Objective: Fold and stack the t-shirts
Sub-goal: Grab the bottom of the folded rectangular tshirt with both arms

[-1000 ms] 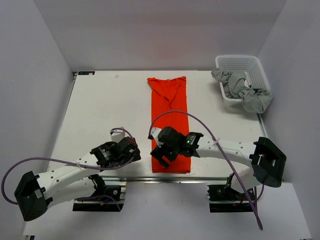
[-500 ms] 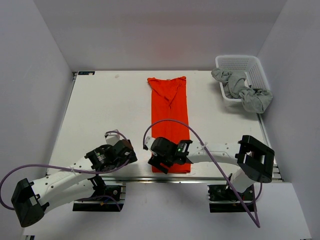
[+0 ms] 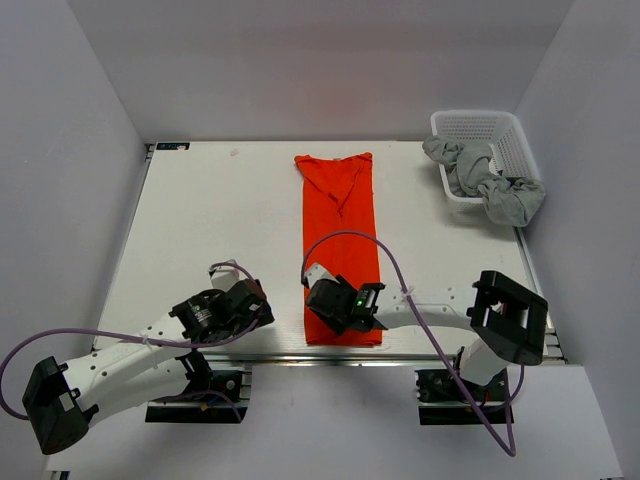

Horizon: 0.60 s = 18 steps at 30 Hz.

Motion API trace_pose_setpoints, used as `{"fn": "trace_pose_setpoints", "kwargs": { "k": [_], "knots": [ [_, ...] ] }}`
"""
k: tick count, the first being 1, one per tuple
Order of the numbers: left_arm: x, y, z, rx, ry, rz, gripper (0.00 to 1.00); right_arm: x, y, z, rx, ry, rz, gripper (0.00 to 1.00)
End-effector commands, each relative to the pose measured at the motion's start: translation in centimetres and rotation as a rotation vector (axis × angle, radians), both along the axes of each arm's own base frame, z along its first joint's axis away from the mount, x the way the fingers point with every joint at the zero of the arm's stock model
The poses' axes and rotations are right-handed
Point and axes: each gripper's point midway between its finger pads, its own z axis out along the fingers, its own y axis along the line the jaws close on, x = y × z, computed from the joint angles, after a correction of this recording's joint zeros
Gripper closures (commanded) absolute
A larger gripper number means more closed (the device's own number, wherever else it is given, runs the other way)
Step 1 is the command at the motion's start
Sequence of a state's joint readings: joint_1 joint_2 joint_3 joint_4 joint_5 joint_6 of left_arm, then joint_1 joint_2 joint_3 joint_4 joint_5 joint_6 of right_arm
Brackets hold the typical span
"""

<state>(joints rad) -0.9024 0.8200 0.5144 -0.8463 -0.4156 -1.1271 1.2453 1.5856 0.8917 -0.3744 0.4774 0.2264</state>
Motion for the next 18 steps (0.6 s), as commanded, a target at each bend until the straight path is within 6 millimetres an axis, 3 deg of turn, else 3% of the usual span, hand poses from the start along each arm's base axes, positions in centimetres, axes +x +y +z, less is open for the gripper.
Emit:
{"fn": "trace_pose_setpoints", "kwargs": {
  "k": [1, 5, 10, 14, 18],
  "knots": [
    [0.3, 0.5, 0.2, 0.006, -0.016, 0.034, 0.0, 0.1, -1.3, 1.3, 0.045, -0.02, -0.113, 0.37],
    [0.5, 0.3, 0.1, 0.028, -0.004, 0.026, 0.0, -1.2, -2.6, 0.3, 0.058, 0.035, -0.178, 0.35],
    [1.2, -0.7, 0.9, 0.038, -0.009, -0.015, 0.0, -2.7, -3.6, 0.1, 0.124, 0.097, -0.25, 0.16],
    [1.5, -1.2, 1.2, 0.054, -0.006, -0.052, 0.0, -3.3, -3.8, 0.8, 0.224, 0.116, -0.279, 0.14],
    [2.2, -2.6, 2.1, 0.04, -0.03, -0.113, 0.0, -3.7, -5.3, 0.6, 0.229, 0.12, -0.326, 0.1]
  ]
}}
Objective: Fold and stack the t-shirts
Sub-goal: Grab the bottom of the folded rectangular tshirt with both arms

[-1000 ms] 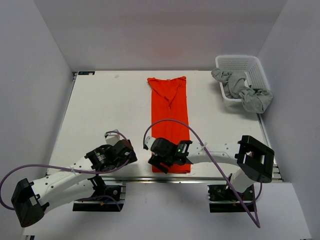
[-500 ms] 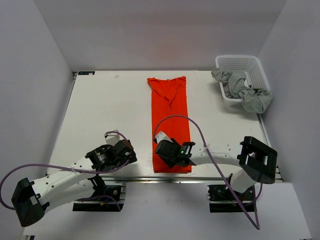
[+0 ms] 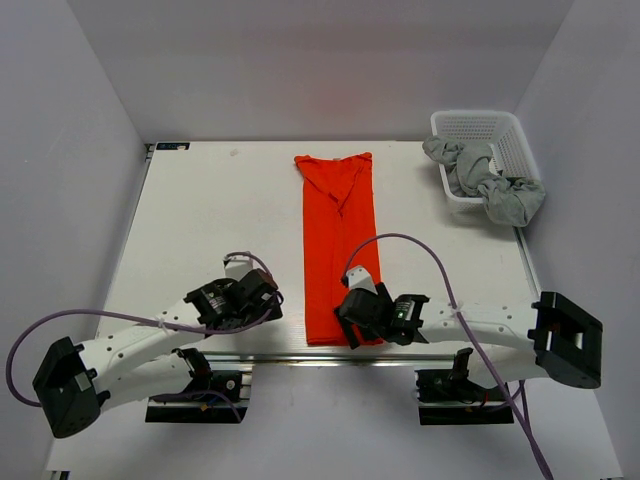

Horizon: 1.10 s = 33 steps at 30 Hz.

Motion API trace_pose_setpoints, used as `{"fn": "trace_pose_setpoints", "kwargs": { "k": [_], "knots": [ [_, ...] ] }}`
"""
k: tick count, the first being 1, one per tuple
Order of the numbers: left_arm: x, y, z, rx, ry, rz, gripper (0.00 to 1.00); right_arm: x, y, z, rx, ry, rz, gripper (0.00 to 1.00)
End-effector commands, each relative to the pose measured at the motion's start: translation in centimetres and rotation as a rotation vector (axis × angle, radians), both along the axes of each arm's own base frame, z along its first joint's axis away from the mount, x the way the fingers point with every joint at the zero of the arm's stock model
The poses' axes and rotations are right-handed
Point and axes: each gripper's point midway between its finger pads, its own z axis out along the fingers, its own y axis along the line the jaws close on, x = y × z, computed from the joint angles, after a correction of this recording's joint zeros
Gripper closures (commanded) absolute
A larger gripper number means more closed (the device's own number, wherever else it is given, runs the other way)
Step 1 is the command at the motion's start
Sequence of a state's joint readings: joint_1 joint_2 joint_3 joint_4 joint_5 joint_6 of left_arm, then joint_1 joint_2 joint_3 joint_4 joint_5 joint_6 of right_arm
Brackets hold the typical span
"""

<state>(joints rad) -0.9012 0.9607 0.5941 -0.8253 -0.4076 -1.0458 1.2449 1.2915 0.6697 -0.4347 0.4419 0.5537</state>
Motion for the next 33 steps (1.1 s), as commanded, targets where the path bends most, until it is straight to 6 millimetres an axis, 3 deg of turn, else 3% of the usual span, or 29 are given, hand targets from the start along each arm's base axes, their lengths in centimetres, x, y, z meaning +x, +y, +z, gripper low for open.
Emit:
{"fn": "trace_pose_setpoints", "kwargs": {
  "k": [1, 5, 10, 11, 14, 20, 22, 28, 33],
  "knots": [
    [1.2, -1.6, 1.4, -0.023, -0.039, -0.066, 0.0, -0.2, -0.6, 0.6, 0.05, 0.01, -0.08, 0.1],
    [1.7, -3.8, 1.5, -0.032, -0.029, -0.188, 0.0, 0.4, -1.2, 1.7, 0.058, -0.032, -0.12, 0.1],
    [1.7, -6.1, 0.2, -0.033, 0.038, -0.299, 0.0, 1.3, 0.0, 4.4, 0.151, -0.085, -0.104, 0.1],
    [1.6, -6.4, 0.1, -0.029, 0.05, -0.315, 0.0, 1.5, 1.6, 5.7, 0.215, -0.103, -0.067, 0.1],
    [1.6, -6.5, -0.6, -0.015, 0.077, -0.318, 0.0, 1.6, 4.6, 6.8, 0.271, -0.116, 0.06, 0.1],
    [1.1, -5.8, 0.2, -0.051, 0.038, -0.3, 0.0, 2.5, 8.5, 6.0, 0.248, -0.12, 0.134, 0.1],
    [1.3, -5.5, 0.4, -0.061, 0.016, -0.272, 0.0, 3.4, 8.0, 4.7, 0.188, -0.134, 0.09, 0.1],
    [0.9, -4.0, 0.3, -0.034, 0.011, -0.235, 0.0, 3.5, 4.0, 0.6, 0.032, -0.089, -0.078, 0.1],
    [1.0, -3.9, 0.5, -0.034, -0.001, -0.23, 0.0, 3.4, 0.4, 0.8, 0.018, -0.093, -0.241, 0.1]
  ]
}}
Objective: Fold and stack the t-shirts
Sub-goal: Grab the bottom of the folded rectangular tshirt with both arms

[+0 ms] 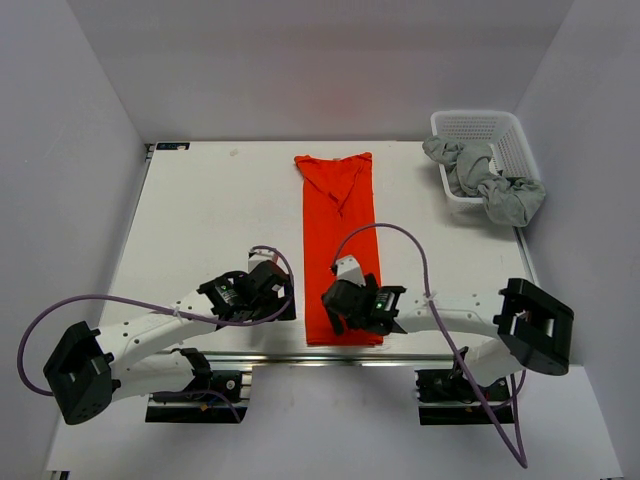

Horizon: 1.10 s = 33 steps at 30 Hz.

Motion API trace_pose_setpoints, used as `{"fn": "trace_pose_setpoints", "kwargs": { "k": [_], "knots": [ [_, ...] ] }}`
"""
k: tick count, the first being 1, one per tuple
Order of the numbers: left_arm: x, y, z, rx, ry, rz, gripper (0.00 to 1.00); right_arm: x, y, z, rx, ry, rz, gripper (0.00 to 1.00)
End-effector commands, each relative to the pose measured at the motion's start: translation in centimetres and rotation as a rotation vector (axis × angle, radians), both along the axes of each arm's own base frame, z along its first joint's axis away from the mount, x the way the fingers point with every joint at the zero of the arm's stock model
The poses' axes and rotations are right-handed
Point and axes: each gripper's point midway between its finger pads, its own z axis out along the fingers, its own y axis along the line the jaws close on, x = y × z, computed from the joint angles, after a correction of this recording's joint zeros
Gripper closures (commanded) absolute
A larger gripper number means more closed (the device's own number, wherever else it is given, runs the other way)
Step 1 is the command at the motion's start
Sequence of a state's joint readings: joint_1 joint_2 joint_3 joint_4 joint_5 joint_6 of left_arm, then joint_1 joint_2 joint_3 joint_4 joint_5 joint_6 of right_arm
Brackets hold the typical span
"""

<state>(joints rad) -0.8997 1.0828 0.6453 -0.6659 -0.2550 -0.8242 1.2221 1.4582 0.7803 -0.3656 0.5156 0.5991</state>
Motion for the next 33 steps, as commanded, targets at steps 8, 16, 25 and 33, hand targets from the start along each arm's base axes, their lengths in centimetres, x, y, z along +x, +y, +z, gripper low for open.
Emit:
{"fn": "trace_pose_setpoints", "kwargs": {
  "k": [8, 16, 25, 33],
  "knots": [
    [0.6, 0.0, 0.5, 0.017, -0.029, -0.02, 0.0, -0.4, -5.8, 0.6, 0.163, -0.034, -0.326, 0.1],
    [1.2, -1.7, 1.2, -0.002, -0.04, -0.103, 0.0, -2.1, -5.9, -1.8, 0.059, 0.068, -0.259, 0.1],
    [0.4, -5.7, 1.2, -0.077, 0.008, -0.307, 0.0, -2.3, -4.6, -0.4, 0.119, 0.081, -0.202, 0.1],
    [-3.1, -7.8, -1.1, -0.14, 0.181, -0.458, 0.05, -2.5, -4.2, 3.9, 0.355, 0.052, -0.187, 0.12]
  ]
}}
